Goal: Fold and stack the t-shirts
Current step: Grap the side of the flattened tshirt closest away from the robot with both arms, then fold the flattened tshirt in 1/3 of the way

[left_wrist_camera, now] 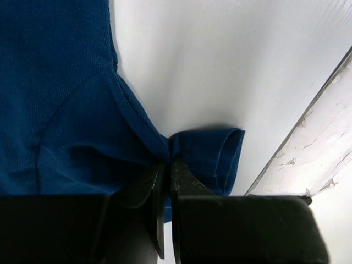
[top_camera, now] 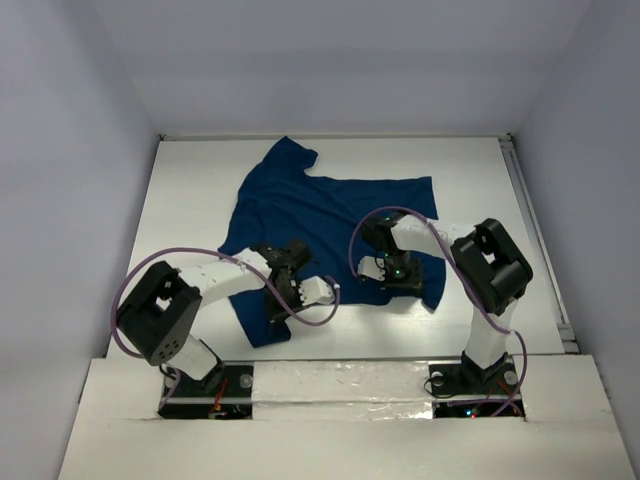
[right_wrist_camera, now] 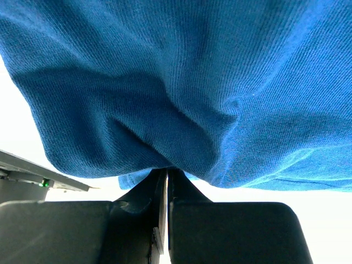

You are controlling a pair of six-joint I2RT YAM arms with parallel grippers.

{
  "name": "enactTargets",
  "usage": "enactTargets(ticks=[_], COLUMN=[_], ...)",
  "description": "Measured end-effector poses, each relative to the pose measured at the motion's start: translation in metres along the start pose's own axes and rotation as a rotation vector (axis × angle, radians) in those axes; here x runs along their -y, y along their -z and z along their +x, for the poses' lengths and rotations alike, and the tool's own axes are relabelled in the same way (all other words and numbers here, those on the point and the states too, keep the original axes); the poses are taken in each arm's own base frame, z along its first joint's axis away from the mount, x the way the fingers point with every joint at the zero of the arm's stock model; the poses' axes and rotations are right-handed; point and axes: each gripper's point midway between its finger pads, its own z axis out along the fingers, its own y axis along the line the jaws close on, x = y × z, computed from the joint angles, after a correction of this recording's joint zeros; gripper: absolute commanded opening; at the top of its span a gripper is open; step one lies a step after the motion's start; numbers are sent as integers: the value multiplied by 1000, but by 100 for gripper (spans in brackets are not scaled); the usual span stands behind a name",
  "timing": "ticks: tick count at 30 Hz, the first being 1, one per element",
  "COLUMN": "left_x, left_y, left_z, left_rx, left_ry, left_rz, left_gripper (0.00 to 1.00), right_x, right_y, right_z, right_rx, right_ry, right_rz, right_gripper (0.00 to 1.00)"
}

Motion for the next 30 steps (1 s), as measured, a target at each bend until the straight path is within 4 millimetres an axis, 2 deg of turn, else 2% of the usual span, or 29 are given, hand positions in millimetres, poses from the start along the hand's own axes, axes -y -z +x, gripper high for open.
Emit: enactTargets(ticks=[6, 11, 17, 23, 30], left_x=[-2, -11, -30, -55, -83], left_y=[5, 24, 57, 86, 97], left_z=[6, 1, -17, -23, -17], left_rx=[-33, -48, -26, -18, -71], left_ry=[-11, -43, -84, -82, -64], left_rz=[-18, -59, -142, -211, -250], left_gripper=[0, 0, 0, 0, 0], right_x=[-1, -1, 6, 21, 41], right_y=[-2, -1, 8, 21, 42], right_z=[1, 3, 7, 18, 27], right_rx=[-3, -3, 20, 38, 54], right_ry=[1, 0, -25, -79, -125], right_rz=[-3, -3, 20, 58, 112], right_gripper=[0, 0, 0, 0, 0])
